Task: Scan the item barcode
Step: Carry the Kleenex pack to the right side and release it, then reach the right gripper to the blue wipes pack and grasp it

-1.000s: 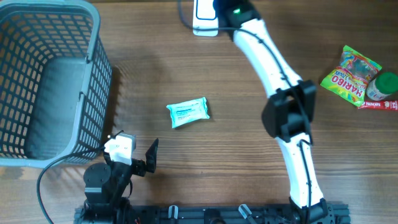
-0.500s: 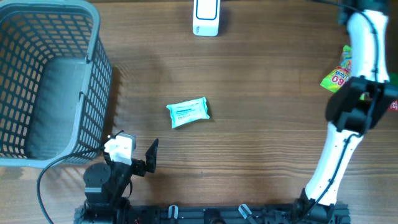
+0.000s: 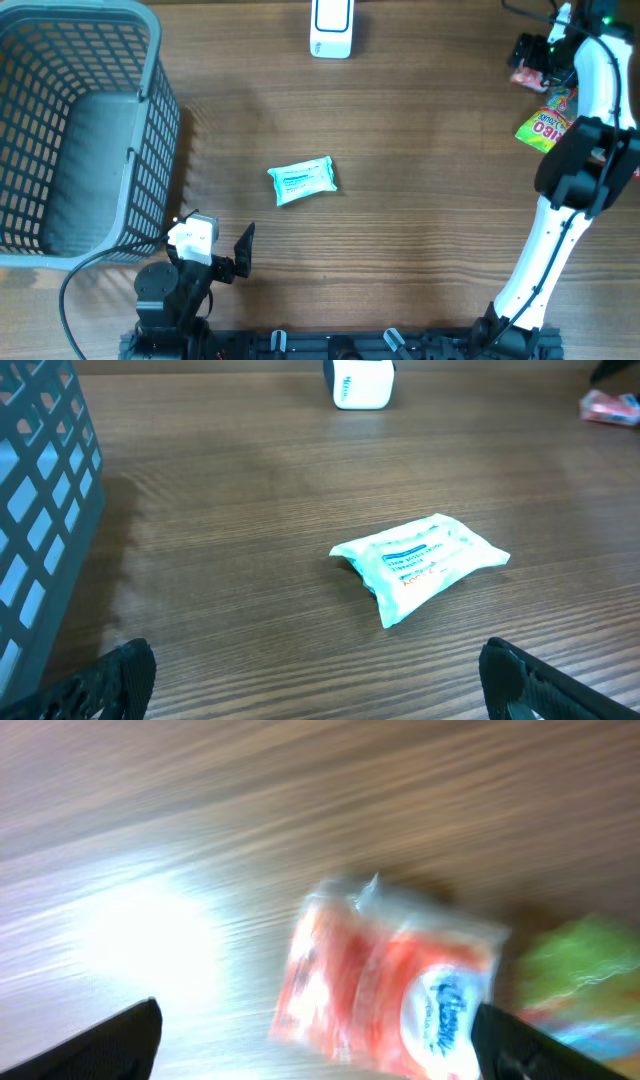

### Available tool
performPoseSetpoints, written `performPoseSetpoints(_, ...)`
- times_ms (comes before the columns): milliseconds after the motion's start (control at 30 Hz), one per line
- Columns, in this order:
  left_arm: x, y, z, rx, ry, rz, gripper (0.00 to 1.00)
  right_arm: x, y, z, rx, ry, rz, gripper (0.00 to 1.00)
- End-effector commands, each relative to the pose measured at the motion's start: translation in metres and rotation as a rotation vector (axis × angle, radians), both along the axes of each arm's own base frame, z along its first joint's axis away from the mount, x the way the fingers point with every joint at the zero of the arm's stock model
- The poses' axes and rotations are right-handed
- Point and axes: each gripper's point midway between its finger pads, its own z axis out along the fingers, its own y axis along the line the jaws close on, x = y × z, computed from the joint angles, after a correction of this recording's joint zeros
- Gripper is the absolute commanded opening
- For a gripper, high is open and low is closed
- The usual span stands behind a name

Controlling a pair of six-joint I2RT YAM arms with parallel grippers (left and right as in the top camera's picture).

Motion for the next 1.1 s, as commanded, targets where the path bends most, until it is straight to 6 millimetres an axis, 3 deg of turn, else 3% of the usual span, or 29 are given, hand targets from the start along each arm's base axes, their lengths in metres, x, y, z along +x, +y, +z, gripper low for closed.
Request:
performPoseSetpoints(0, 0.001, 0.003, -0.002, 0.011, -0.001, 0.012, 1.00, -0.015, 0.121, 0.138, 0.409, -0.164, 0.183, 1.00)
performPoseSetpoints(67, 0.001, 0.003, -0.002, 0.011, -0.001, 0.012, 1.00, -0.042, 0.162, 0.131, 0.453, -0.027, 0.222, 1.00)
performPoseSetpoints(133, 0.001, 0.003, -0.002, 0.011, -0.001, 0.012, 1.00, -0.084, 0.211, 0.112, 0.442, 0.189, 0.276, 1.00)
performPoseSetpoints(200, 0.001, 0.003, -0.002, 0.011, -0.001, 0.012, 1.00, -0.111, 0.237, 0.100, 0.371, 0.315, 0.317, 1.00)
performPoseSetpoints(300, 0.001, 0.003, -0.002, 0.011, -0.001, 0.012, 1.00, -0.147, 0.300, 0.074, 0.121, 0.409, 0.500, 1.00)
performPoseSetpoints(433, 0.001, 0.003, -0.002, 0.011, -0.001, 0.012, 1.00, -0.172, 0.335, 0.060, -0.167, 0.400, 0.723, 1.00)
performPoseSetpoints(567, 0.001, 0.003, -0.002, 0.011, -0.001, 0.012, 1.00, -0.199, 0.378, 0.059, -0.245, 0.368, 0.961, 1.00)
performPoseSetpoints(733, 0.001, 0.003, -0.002, 0.011, -0.001, 0.012, 1.00, -0.220, 0.394, 0.041, -0.268, 0.398, 1.079, 0.99)
performPoseSetpoints(933, 0.001, 0.003, -0.002, 0.011, -0.001, 0.012, 1.00, -0.215, 0.401, -0.019, -0.278, 0.352, 1.178, 0.97)
performPoseSetpoints(1067, 0.001, 0.003, -0.002, 0.011, -0.001, 0.012, 1.00, -0.232, 0.404, -0.027, -0.206, 0.400, 1.194, 0.97)
